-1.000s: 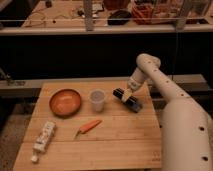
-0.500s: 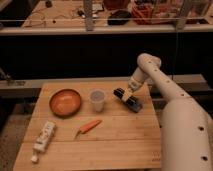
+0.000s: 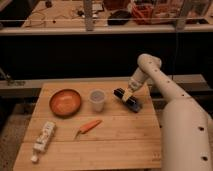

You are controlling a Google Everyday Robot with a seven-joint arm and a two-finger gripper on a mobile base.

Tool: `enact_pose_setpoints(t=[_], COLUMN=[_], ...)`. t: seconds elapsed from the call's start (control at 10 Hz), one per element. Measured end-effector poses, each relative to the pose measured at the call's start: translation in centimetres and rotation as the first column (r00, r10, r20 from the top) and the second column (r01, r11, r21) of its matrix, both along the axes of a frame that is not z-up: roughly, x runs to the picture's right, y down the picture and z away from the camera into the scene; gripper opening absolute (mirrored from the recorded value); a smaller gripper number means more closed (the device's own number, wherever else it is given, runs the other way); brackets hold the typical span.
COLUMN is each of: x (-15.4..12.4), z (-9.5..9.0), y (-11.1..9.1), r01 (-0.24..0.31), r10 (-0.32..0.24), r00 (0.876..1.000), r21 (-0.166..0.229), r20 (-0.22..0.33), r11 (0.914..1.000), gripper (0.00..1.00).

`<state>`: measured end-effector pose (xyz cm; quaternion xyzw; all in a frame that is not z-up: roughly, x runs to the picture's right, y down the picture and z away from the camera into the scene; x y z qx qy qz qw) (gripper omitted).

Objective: Place the eraser on the white sponge

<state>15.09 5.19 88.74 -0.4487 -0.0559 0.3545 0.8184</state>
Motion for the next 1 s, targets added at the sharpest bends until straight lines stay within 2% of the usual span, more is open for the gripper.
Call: enact_pose_setpoints(t=[0.2, 0.5, 0.6, 0.8, 0.9, 1.0], x=[0.1, 0.29, 0.38, 0.43, 0.52, 0.58], z=[0.03, 0.11, 0.12, 0.18, 0.2, 0.21], y=[-0.04, -0.17, -0.23, -0.29, -0.3, -0.29], r01=[-0.006, -0.013, -0.015, -0.019, -0.022, -0.025], r10=[0.006, 0.013, 0.015, 0.019, 0.022, 0.024], r00=[1.0, 1.0, 1.0, 1.0, 1.0, 0.999], r21=[-0.002, -0.005, -0.005, -0.007, -0.008, -0.01], r20=[-0.005, -0.011, -0.013, -0.016, -0.02, -0.023], r11=[1.0, 0.9999, 0.9999, 0.9998, 0.9997, 0.9997], gripper=[0.15, 0.37, 0.39, 0.37, 0.28, 0.25])
